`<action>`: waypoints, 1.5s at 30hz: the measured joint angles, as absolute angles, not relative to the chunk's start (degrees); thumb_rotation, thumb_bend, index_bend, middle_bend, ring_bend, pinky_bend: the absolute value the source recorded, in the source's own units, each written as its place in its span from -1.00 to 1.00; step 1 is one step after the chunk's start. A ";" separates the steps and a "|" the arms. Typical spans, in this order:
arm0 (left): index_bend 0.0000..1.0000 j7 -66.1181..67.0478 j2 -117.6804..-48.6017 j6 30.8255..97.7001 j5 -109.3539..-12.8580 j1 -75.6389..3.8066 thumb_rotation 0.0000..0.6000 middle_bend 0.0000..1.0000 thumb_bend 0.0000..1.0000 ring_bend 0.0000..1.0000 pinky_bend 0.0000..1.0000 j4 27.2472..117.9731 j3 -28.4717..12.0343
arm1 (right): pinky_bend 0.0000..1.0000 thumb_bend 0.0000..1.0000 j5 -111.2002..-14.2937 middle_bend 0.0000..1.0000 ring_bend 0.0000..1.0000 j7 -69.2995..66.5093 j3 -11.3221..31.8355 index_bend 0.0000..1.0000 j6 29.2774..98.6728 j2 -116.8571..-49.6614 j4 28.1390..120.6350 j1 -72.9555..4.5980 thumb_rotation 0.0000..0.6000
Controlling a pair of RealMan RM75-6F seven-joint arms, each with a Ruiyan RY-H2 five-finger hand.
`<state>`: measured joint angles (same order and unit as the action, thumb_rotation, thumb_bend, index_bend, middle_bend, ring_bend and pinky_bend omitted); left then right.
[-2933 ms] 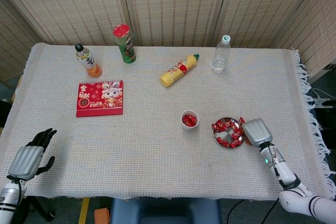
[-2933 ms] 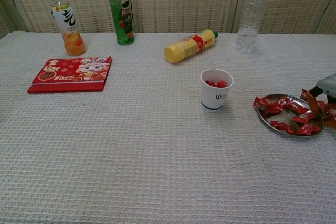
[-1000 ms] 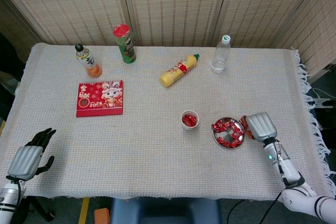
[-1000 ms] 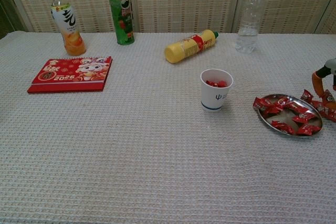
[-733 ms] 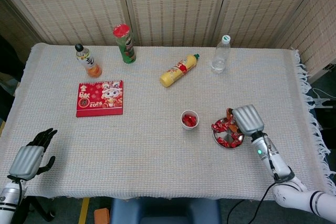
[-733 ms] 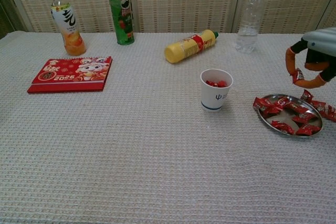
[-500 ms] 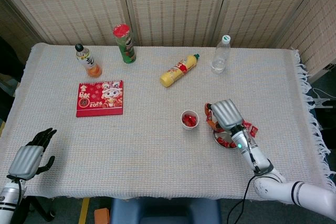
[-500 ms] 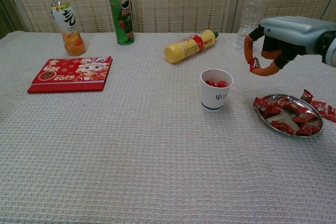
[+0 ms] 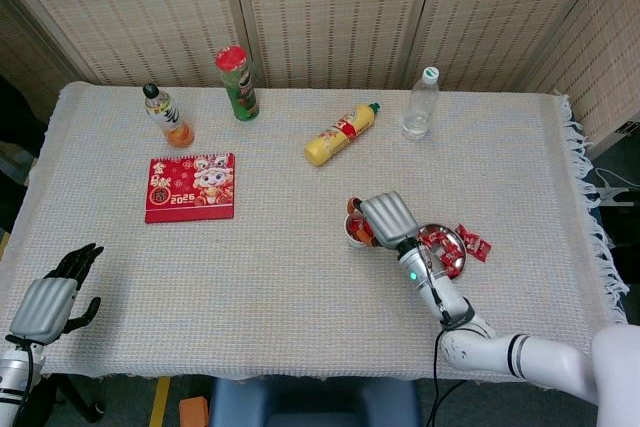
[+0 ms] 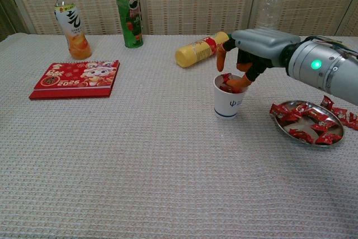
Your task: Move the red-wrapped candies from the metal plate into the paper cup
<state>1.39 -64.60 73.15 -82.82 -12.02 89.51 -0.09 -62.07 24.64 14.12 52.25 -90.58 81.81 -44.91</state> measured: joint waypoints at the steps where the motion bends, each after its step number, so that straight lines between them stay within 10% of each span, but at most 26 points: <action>1: -1.00 1.40 -64.61 73.12 -82.82 -12.03 1.00 -1.00 -0.12 -0.86 -0.29 89.50 -0.08 | 1.00 -0.37 -61.93 1.00 1.00 24.97 13.97 -0.42 52.35 -90.39 81.92 -44.94 1.00; 35: -1.00 4.71 -65.88 71.75 -81.82 -12.66 1.00 -1.00 -0.13 -0.86 -0.29 89.63 -0.09 | 1.00 -0.38 -64.26 1.00 0.94 10.64 4.55 -0.13 51.46 -80.56 67.38 -33.25 1.00; 45: -1.00 5.33 -66.19 71.37 -81.39 -12.86 1.00 -1.00 -0.13 -0.86 -0.29 89.60 -0.14 | 1.00 -0.38 -65.94 1.00 0.94 7.61 4.86 -0.36 47.77 -82.63 63.32 -33.71 1.00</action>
<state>5.33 -66.19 71.37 -81.39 -12.86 89.60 -0.14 -65.94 7.61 4.86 47.77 -82.63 63.32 -33.71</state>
